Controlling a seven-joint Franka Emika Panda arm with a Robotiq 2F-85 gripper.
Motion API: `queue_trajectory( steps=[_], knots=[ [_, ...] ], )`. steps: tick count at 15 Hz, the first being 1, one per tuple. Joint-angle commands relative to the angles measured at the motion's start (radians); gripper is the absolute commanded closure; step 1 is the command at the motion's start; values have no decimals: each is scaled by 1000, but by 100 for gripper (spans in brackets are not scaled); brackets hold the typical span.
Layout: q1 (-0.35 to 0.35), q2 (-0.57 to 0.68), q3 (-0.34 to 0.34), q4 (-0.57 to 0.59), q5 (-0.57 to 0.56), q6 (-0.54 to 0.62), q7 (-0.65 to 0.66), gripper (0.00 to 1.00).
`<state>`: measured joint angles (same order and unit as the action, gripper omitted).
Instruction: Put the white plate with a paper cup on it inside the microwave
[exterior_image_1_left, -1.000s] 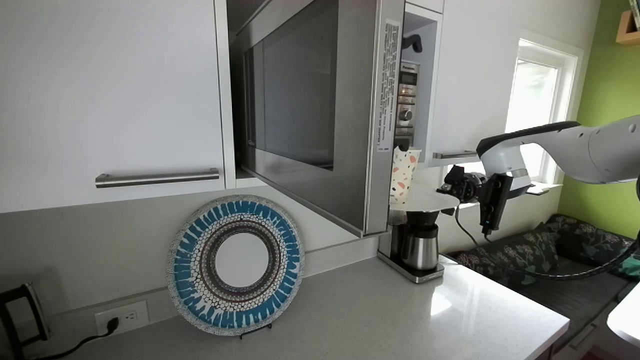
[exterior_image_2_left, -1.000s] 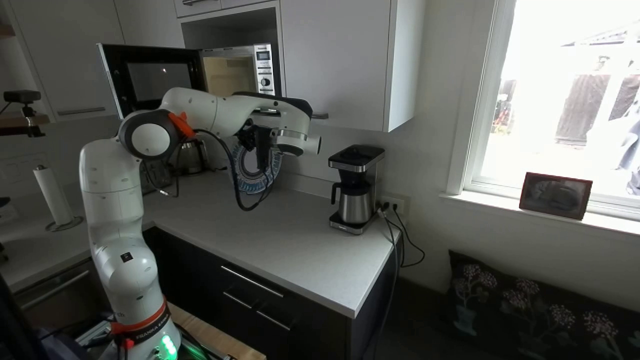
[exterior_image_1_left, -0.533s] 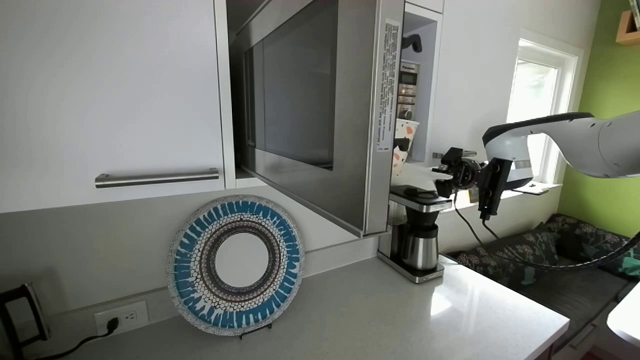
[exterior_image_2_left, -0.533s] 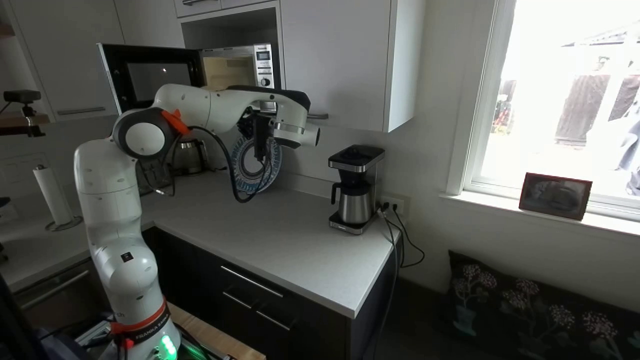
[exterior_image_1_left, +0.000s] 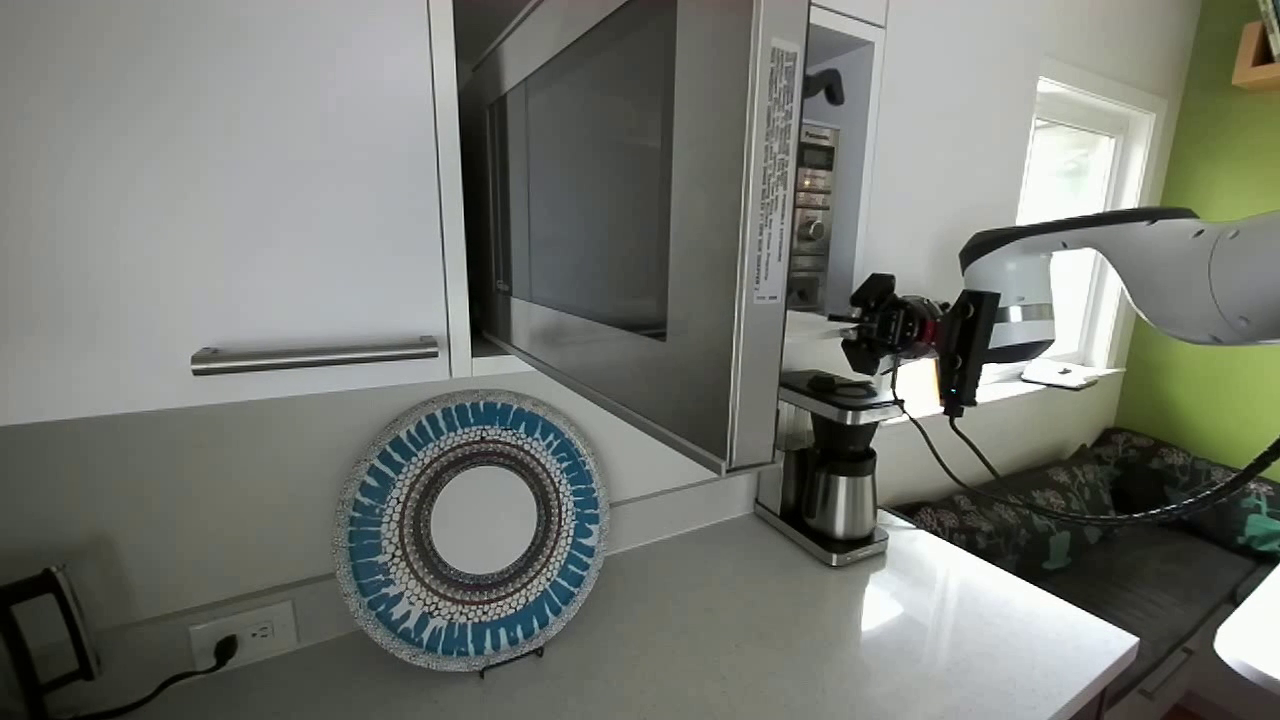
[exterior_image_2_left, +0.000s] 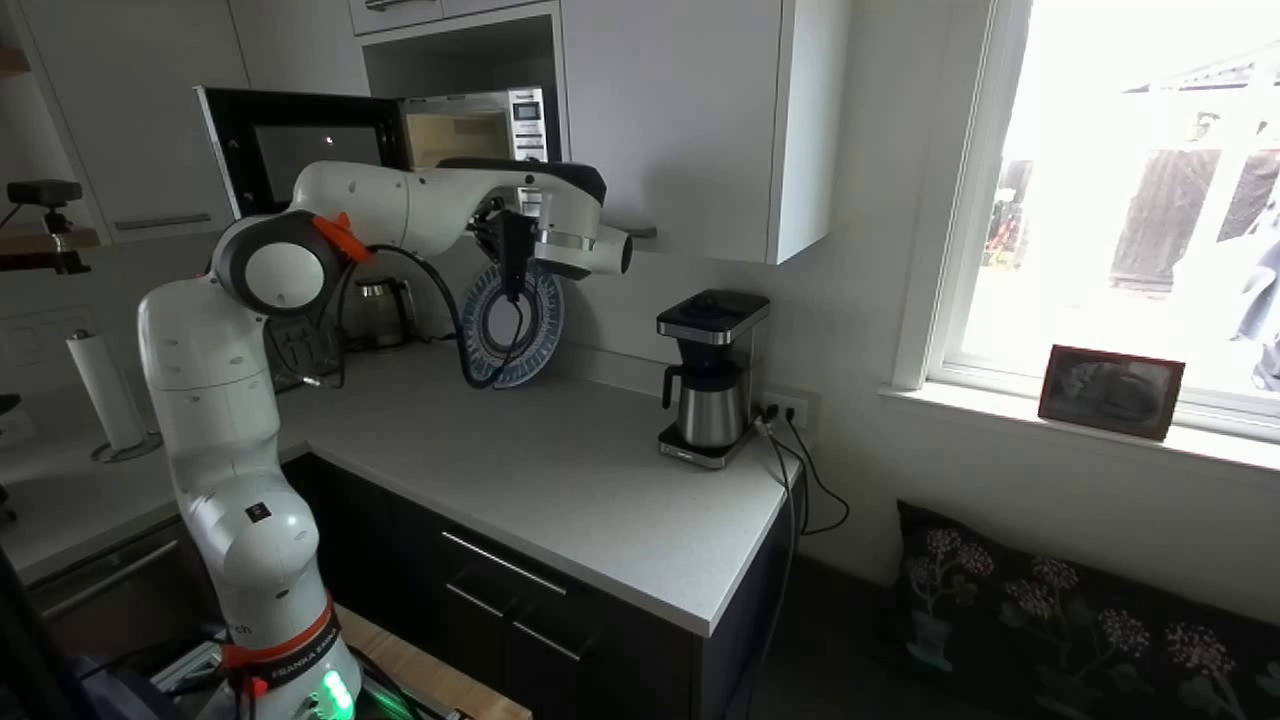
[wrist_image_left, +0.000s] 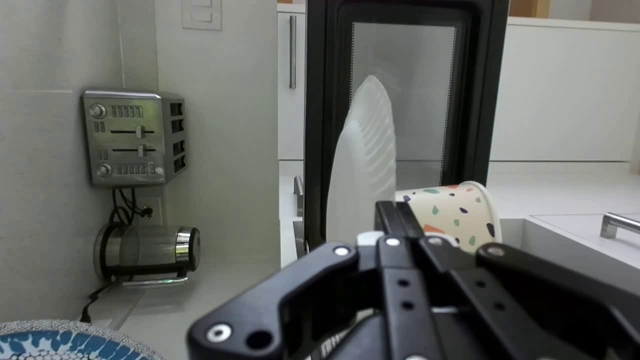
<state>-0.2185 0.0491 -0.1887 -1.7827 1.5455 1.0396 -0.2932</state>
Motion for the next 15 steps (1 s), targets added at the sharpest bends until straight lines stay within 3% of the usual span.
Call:
queue_trajectory(
  steps=[1,2,15],
  knots=[
    [21,-26,9,-4,46,85,46,100],
    [8,-5,-1,-4,21,35,12,99],
    [11,-28,-3,20,38,49,56,100]
  ],
)
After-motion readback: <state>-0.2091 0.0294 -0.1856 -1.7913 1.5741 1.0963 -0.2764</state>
